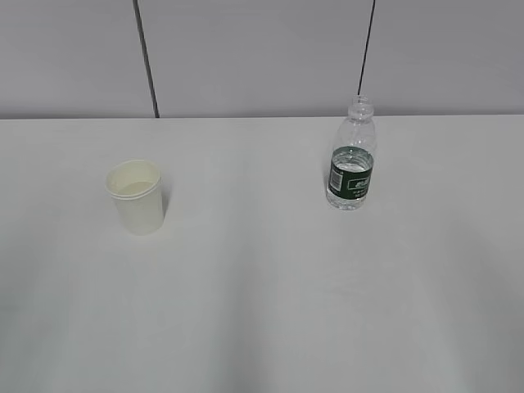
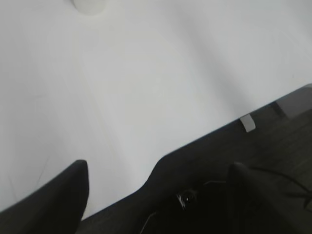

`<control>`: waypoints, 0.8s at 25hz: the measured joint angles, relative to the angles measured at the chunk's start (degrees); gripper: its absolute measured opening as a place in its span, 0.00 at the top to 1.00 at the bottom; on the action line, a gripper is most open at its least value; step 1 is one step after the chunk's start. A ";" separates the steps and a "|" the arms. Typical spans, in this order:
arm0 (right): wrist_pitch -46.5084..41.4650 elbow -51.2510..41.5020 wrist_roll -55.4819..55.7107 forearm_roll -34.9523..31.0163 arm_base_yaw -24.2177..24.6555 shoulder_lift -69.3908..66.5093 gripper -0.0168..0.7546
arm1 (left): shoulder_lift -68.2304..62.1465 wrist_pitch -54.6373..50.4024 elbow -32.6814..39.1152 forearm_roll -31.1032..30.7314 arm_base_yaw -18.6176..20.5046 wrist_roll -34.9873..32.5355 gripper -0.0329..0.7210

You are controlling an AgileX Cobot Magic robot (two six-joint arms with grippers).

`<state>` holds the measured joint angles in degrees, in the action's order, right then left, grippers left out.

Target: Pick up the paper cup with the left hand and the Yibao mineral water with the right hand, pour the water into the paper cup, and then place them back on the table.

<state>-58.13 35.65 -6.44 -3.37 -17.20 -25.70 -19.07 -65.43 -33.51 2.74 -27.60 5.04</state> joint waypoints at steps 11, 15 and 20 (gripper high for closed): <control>0.18 -6.32 2.14 0.33 0.00 11.82 0.22 | 11.10 2.13 3.69 -0.11 0.00 0.00 0.26; -4.65 -6.70 4.36 0.70 0.00 11.82 0.22 | 11.10 2.20 3.69 -0.11 0.00 0.00 0.26; -6.41 -7.51 4.90 1.33 0.00 11.91 0.22 | 11.10 2.27 3.69 -0.15 0.00 0.00 0.26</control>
<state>-64.54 28.13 -1.53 -2.03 -17.20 -13.79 -7.96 -63.16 -29.82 2.60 -27.60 5.04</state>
